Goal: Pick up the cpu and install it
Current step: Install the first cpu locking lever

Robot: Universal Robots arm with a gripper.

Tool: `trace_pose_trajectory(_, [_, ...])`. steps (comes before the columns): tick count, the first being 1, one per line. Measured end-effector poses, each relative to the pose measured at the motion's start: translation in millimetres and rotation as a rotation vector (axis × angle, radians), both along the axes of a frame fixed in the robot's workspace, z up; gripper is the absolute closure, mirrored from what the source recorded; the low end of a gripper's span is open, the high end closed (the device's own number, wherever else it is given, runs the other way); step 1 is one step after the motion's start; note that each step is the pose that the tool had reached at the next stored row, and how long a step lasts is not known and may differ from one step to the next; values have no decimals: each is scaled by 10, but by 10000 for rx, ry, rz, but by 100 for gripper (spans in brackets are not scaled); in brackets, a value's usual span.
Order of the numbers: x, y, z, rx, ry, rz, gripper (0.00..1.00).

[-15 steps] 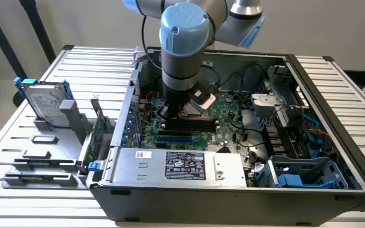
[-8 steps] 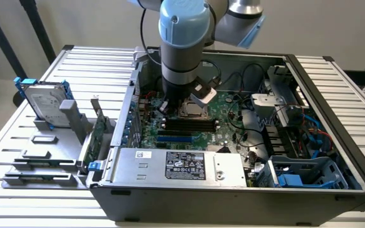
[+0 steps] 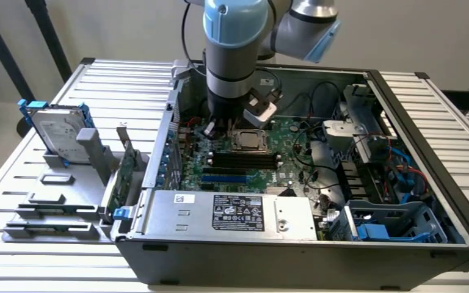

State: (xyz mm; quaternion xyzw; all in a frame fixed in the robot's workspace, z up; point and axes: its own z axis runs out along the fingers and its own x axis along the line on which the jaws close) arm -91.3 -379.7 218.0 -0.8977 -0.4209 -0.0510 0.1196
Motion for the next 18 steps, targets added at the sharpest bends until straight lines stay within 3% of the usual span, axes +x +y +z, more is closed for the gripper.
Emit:
trace_pose_trajectory(5, [-3,75,21,-78,1,328,89])
trace_pose_trajectory(12, [-2,137,36,-125,-27,920,89])
trace_pose_trajectory(15, [-3,156,37,-156,-98,1158,89])
trace_pose_trajectory(18, [-3,179,36,-201,-219,1369,89])
